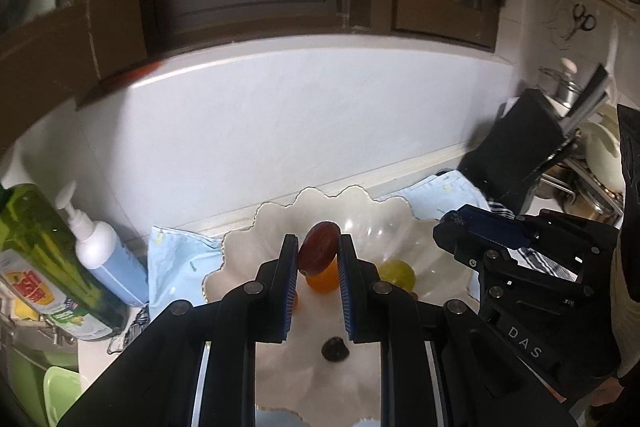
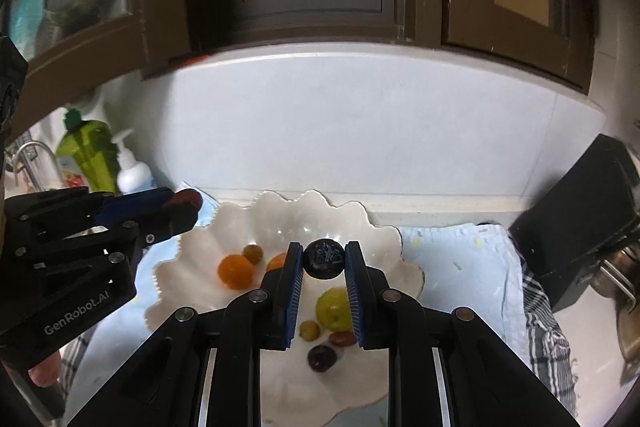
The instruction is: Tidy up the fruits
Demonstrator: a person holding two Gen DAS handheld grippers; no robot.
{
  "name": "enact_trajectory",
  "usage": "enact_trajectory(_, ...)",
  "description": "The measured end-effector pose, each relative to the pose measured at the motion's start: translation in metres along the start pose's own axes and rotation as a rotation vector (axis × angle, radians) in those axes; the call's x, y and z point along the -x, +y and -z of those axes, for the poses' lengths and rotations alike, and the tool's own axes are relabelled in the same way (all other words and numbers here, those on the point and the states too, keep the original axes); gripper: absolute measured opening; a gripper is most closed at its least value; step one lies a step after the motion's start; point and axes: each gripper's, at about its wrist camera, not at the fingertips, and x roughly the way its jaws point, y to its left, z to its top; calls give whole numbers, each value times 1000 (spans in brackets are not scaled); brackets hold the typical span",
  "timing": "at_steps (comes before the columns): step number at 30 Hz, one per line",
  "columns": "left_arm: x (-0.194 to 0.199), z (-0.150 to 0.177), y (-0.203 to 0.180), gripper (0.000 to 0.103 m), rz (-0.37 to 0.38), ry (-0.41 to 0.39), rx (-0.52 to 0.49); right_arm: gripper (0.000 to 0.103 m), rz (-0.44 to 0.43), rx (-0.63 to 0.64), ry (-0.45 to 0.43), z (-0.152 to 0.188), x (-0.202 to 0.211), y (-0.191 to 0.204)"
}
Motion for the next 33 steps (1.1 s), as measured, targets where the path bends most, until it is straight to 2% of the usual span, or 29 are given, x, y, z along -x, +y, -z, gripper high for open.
enact_trajectory(10, -62, -12, 12, 20, 2, 99, 22, 23, -9, -6, 77, -9, -52, -13)
enact_trajectory(18, -93, -15, 15, 21, 0, 145, 33, 23, -4, -5, 135, -12, -83, -17)
enact_trajectory(20, -98, -14, 15, 24, -3, 160, 31, 23, -1, -6, 156, -11, -90, -18)
enact_trajectory(22, -100, -13, 16, 36, -7, 165, 36, 24, 4, -6, 169, -11, -95, -19)
enact_trajectory(24, -99, -12, 17, 38, -13, 166, 38, 32, 8, -8, 181, -11, -97, -19)
enact_trajectory(25, -98, -12, 17, 39, -18, 167, 39, 41, 16, -10, 184, -11, -97, -20)
enact_trajectory(29, -90, -11, 20, 45, -42, 157, 45, 44, 44, -11, 175, -9, -91, -22)
enact_trajectory(30, -85, -11, 20, 50, -53, 149, 46, 45, 49, -13, 171, -9, -89, -22)
enact_trajectory(32, -77, -10, 22, 54, -75, 135, 40, 55, 66, -10, 155, -9, -80, -21)
enact_trajectory(33, -70, -9, 21, 55, -92, 122, 36, 56, 76, -4, 144, -9, -75, -20)
